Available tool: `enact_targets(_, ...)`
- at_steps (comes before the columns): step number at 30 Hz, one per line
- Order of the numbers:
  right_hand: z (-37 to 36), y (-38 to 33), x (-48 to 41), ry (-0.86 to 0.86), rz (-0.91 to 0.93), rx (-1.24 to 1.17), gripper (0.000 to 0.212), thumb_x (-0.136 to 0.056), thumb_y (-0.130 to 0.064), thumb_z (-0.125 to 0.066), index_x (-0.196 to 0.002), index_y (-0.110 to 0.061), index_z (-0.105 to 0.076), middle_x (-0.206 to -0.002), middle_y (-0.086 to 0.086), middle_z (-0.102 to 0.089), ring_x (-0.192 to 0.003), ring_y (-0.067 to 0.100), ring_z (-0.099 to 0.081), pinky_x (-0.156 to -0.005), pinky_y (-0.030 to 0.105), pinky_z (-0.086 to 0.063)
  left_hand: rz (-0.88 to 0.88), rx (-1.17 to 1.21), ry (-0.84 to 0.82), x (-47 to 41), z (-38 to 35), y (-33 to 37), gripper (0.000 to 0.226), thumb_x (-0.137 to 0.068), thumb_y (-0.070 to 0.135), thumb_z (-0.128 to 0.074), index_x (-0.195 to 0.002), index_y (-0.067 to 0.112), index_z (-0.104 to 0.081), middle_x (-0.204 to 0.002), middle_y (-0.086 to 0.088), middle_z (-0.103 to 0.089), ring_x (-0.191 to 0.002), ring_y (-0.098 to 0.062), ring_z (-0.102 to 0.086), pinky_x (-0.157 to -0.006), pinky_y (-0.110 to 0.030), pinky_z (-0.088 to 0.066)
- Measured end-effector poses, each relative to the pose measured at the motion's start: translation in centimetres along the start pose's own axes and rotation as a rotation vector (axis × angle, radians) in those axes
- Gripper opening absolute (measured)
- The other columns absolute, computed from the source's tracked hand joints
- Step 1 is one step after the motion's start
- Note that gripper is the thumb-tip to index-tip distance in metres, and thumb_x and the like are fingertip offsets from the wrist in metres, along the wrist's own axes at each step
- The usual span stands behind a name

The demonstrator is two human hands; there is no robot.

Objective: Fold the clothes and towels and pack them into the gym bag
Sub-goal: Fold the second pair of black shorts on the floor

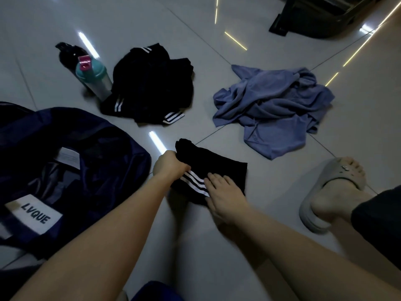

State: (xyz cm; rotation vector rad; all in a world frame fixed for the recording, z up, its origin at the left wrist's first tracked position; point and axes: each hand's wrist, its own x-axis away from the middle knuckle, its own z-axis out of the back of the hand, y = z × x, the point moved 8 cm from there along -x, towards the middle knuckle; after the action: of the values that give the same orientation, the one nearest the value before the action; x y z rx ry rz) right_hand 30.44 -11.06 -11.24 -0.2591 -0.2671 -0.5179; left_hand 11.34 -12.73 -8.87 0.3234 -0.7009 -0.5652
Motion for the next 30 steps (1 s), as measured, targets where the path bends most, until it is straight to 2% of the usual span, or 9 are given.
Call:
enact_targets(6,-1.9,0.8,-0.3,-0.247,0.024,0.031,0.071,-0.101,-0.050,-0.029,-0.162,-0.020,-0.009,-0.169,0.002,-0.005,-0.155,0.024,-0.007,-0.123,0.047,-0.015,-0.147,-0.182,0.127,1.1,2.4,2.1,0.026,-0.078,0.036,-0.073,-0.093,0.020,-0.059,-0.087,-0.001,-0.065,-0.080,-0.026,-0.064,-0.063,-0.032,-0.046)
enact_targets(8,-0.7,0.6,-0.9,-0.240,0.040,-0.055,0.063,-0.104,-0.040,-0.036,-0.160,-0.018,-0.021,-0.168,0.003,-0.015,-0.154,0.025,-0.015,-0.122,0.044,-0.020,-0.237,-0.245,0.189,2.2,2.0,3.7,0.021,-0.082,0.030,-0.066,-0.096,0.018,-0.055,-0.086,-0.001,-0.061,-0.078,-0.025,-0.060,-0.063,-0.032,-0.042)
enact_targets(12,3.6,5.9,-0.6,0.097,-0.390,-0.703,0.038,-0.097,-0.009,-0.046,-0.129,-0.009,-0.066,-0.141,0.011,-0.059,-0.128,0.027,-0.055,-0.107,0.031,-0.039,-0.360,-0.377,0.286,4.6,0.4,7.3,0.019,-0.085,0.021,-0.063,-0.100,0.016,-0.052,-0.089,-0.004,-0.064,-0.079,-0.027,-0.061,-0.062,-0.032,-0.039)
enact_targets(14,3.5,7.9,0.1,0.165,-0.671,-1.301,0.023,-0.102,-0.025,-0.050,-0.104,-0.014,-0.070,-0.113,0.012,-0.073,-0.090,0.025,-0.069,-0.086,0.034,-0.048,-0.414,-0.463,0.299,5.8,-1.3,8.9,0.019,-0.087,0.019,-0.062,-0.103,0.018,-0.052,-0.094,-0.003,-0.066,-0.087,-0.028,-0.065,-0.063,-0.032,-0.038)
enact_targets(16,3.0,7.7,0.1,0.036,-0.757,-1.670,0.040,-0.099,-0.059,-0.045,-0.088,-0.025,-0.062,-0.075,-0.001,-0.068,-0.057,0.016,-0.060,-0.063,0.033,-0.044,-0.470,-0.547,0.297,7.1,-3.4,10.0,0.019,-0.090,0.020,-0.062,-0.107,0.019,-0.053,-0.099,-0.002,-0.066,-0.092,-0.027,-0.066,-0.065,-0.034,-0.035)
enact_targets(18,2.7,7.3,0.0,-0.135,-0.726,-1.793,0.059,-0.093,-0.075,-0.037,-0.097,-0.025,-0.068,-0.079,0.001,-0.070,-0.065,0.020,-0.061,-0.062,0.031,-0.042,-0.543,-0.600,0.286,8.5,-5.4,10.6,0.018,-0.090,0.023,-0.061,-0.107,0.019,-0.054,-0.101,-0.002,-0.067,-0.094,-0.026,-0.064,-0.067,-0.035,-0.031)
enact_targets(21,2.6,8.1,0.4,-0.220,-0.711,-1.808,0.057,-0.091,-0.066,-0.054,-0.119,-0.020,-0.072,-0.108,0.007,-0.075,-0.092,0.026,-0.069,-0.074,0.036,-0.053,-0.642,-0.583,0.230,10.2,-7.6,10.5,0.021,-0.089,0.031,-0.062,-0.105,0.019,-0.056,-0.100,-0.004,-0.068,-0.096,-0.027,-0.063,-0.069,-0.036,-0.033)
enact_targets(26,3.3,11.9,-0.9,-0.043,-0.748,-1.297,0.040,-0.078,-0.012,-0.084,-0.111,0.003,-0.069,-0.103,0.019,-0.074,-0.091,0.030,-0.073,-0.082,0.039,-0.060,-0.915,-0.571,0.217,12.4,-10.6,8.8,0.038,-0.086,0.038,-0.059,-0.115,0.014,-0.060,-0.104,-0.005,-0.067,-0.094,-0.028,-0.058,-0.076,-0.039,-0.045)
enact_targets(30,4.3,12.7,-1.9,-0.045,-0.573,-1.009,0.025,-0.076,-0.006,-0.083,-0.093,0.004,-0.068,-0.086,0.016,-0.069,-0.080,0.024,-0.063,-0.075,0.037,-0.051,-1.113,-0.622,0.209,13.5,-12.3,6.5,0.061,-0.081,0.026,-0.063,-0.139,0.006,-0.055,-0.140,-0.015,-0.058,-0.116,-0.035,-0.056,-0.095,-0.044,-0.045)
